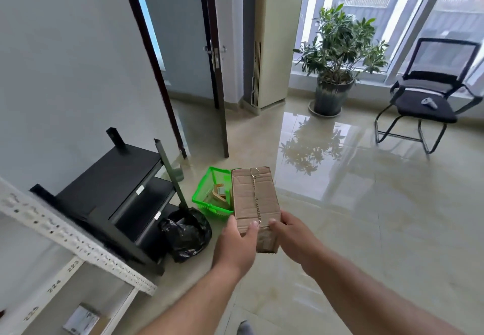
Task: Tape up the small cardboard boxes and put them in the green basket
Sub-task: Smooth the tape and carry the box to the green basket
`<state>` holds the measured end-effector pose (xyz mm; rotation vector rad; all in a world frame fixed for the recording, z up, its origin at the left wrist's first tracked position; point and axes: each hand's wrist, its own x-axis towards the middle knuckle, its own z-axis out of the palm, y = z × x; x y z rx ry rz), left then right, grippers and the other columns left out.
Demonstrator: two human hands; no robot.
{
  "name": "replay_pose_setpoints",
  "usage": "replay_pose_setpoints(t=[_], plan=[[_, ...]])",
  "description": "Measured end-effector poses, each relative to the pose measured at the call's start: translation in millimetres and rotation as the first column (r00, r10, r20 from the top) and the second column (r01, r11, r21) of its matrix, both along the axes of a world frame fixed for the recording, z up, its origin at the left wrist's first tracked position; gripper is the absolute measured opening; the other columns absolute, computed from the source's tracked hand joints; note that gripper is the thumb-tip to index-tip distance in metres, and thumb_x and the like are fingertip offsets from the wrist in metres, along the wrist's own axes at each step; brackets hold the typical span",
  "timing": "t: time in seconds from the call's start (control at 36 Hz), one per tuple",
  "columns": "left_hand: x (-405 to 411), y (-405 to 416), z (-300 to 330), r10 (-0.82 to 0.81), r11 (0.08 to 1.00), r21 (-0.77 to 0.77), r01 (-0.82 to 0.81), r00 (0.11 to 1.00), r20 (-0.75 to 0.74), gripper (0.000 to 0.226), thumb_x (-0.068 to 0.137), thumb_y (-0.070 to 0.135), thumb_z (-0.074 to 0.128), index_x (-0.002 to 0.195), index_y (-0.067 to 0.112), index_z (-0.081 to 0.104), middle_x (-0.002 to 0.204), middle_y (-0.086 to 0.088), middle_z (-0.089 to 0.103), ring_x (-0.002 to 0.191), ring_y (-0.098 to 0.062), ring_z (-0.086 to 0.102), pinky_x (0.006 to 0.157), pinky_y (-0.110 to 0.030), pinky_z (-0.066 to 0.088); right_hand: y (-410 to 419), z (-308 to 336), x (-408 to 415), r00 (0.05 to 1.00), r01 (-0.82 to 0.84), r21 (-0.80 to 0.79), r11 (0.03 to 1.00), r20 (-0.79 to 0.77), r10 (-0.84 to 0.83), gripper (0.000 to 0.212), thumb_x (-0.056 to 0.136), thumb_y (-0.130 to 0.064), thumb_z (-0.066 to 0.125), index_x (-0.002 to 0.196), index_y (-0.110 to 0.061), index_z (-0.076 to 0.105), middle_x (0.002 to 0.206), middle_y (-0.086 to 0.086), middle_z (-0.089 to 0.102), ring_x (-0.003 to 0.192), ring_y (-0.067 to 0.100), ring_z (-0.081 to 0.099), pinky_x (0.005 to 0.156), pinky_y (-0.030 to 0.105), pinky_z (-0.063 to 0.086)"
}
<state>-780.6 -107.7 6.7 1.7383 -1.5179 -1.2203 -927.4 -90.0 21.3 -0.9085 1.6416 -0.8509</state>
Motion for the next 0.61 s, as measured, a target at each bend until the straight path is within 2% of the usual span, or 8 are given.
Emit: replay_pose_setpoints(t=[0.03,0.14,0.28,0.36,0.44,0.53,0.61], plan=[[-7,-11,-1,0.005,1.0,-0.003,-0.005,1.0,-0.01,0.039,0.084,0.054,0.054,0.11,0.026,0.06,0.105,0.008,0.07,0.1,-0.015,0.065,0.092,-0.038,0.053,-10,2,-7,1.0,0.001,0.008,1.0,-0.012,-0.001,0.028,0.098,-0.012,0.049,0.114,-0.019,0.072,0.104,-0.003,0.078,0.1,0.018,0.074,0.084,0.03,0.058],[-29,-47,-10,0.006,1.0,-0.002,-0.006,0.999,-0.042,0.032,0.089,0.048,0.057,0.111,0.025,0.06,0.108,0.006,0.069,0.102,-0.018,0.064,0.093,-0.038,0.052,-45,2,-28,0.998,-0.025,0.019,1.0,-0.065,0.026,0.028,0.098,-0.013,0.049,0.111,-0.021,0.073,0.103,-0.004,0.079,0.098,0.017,0.075,0.094,0.041,0.057],[-53,-83,-7,0.007,1.0,0.011,-0.006,0.996,-0.087,0.046,0.087,0.052,0.055,0.121,0.023,0.06,0.114,0.006,0.069,0.105,-0.017,0.064,0.094,-0.036,0.052,-85,6,-50,0.998,-0.01,0.026,1.0,-0.057,0.011,0.03,0.099,-0.007,0.048,0.11,-0.019,0.073,0.103,-0.001,0.079,0.098,0.018,0.075,0.093,0.04,0.057],[-65,-103,-5,0.01,0.999,0.045,-0.006,0.996,-0.091,0.062,0.078,0.064,0.048,0.125,0.025,0.058,0.116,0.008,0.069,0.107,-0.017,0.064,0.096,-0.038,0.052,-106,9,-63,0.999,-0.019,0.027,0.999,-0.047,0.02,0.033,0.099,-0.004,0.047,0.106,-0.019,0.075,0.105,0.001,0.079,0.098,0.02,0.075,0.093,0.04,0.057],[-77,-122,-9,0.025,0.998,0.065,-0.019,0.995,-0.094,0.067,0.074,0.069,0.045,0.125,0.027,0.057,0.115,0.009,0.069,0.106,-0.016,0.065,0.095,-0.038,0.053,-126,15,-74,0.996,-0.051,0.042,0.998,-0.071,0.054,0.032,0.092,-0.014,0.05,0.096,-0.029,0.079,0.103,-0.003,0.079,0.099,0.019,0.075,0.095,0.042,0.056],[-90,-139,-11,0.045,0.998,0.057,-0.04,0.996,-0.083,0.061,0.076,0.065,0.047,0.122,0.027,0.058,0.113,0.008,0.07,0.105,-0.016,0.065,0.094,-0.038,0.053,-145,12,-87,0.995,-0.075,0.037,0.996,-0.068,0.078,0.037,0.077,-0.028,0.05,0.098,-0.037,0.078,0.103,-0.005,0.079,0.1,0.019,0.074,0.099,0.048,0.055],[-105,-155,-13,0.068,0.996,0.054,-0.064,0.995,-0.069,0.057,0.078,0.061,0.049,0.122,0.025,0.058,0.115,0.007,0.069,0.106,-0.018,0.065,0.094,-0.037,0.052,-167,7,-103,0.99,-0.12,0.046,0.992,-0.072,0.123,0.034,0.082,-0.023,0.051,0.102,-0.028,0.077,0.102,-0.005,0.079,0.099,0.017,0.075,0.1,0.05,0.054]])
